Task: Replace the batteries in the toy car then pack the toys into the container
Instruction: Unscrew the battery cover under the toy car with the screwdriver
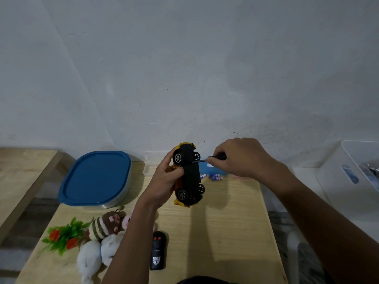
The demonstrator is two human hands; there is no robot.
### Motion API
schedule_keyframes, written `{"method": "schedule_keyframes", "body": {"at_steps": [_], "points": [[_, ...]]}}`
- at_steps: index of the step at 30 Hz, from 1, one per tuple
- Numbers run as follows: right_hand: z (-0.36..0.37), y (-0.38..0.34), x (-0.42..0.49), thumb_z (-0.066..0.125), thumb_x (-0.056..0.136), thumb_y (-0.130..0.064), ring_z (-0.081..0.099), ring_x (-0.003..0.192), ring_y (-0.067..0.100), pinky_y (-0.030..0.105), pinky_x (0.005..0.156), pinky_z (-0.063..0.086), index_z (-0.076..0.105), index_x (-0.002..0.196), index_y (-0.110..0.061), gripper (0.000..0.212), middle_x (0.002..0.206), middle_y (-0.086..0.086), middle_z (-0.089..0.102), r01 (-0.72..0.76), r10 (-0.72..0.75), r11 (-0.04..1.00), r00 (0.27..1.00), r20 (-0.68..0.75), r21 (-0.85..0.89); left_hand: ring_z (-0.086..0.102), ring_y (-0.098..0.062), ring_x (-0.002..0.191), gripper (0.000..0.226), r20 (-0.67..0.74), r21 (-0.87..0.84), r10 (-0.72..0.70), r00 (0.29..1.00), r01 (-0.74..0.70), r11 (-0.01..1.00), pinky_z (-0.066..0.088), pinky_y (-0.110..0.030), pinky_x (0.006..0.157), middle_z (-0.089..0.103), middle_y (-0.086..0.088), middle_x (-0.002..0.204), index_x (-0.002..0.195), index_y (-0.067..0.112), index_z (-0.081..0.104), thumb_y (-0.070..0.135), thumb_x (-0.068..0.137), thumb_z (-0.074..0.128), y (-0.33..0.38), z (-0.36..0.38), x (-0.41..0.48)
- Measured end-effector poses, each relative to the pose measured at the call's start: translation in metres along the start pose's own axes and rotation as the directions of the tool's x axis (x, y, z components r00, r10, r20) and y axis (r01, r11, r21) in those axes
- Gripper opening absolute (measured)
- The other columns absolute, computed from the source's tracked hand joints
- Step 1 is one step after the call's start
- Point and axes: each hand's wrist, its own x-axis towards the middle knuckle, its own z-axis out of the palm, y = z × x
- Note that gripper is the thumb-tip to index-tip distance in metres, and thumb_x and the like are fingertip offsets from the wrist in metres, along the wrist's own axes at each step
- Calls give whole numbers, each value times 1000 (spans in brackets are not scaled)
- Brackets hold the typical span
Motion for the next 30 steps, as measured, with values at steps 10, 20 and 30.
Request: {"method": "schedule_keyframes", "body": {"at_steps": [10,20,30], "points": [[-3,1,1,43,93,-59,57,65,11,26,58,42,70,83,-31,40,74,-9,66,15,-15,1000,1000,1,9,70,-24,91,66,-4,-20,2,1000,-2,1000,57,-35,73,70,-8,106,142,24,48,8,79,62,0,1,1],[-9,1,6,40,91,-65,60,64,16,25,55,33,70,77,-18,57,66,-3,63,-42,43,999,997,59,-19,70,-25,93,62,17,-39,5,1000,-5,999,57,-39,75,69,-9,108,138,26,51,7,80,61,-1,5,1],[-14,4,1,54,85,-65,58,80,10,24,60,35,66,100,-42,30,89,-14,65,29,-29,999,1000,9,33,69,-29,96,63,11,-38,17,1000,-17,999,57,-42,77,69,-11,111,139,27,50,7,81,60,0,4,1]]}}
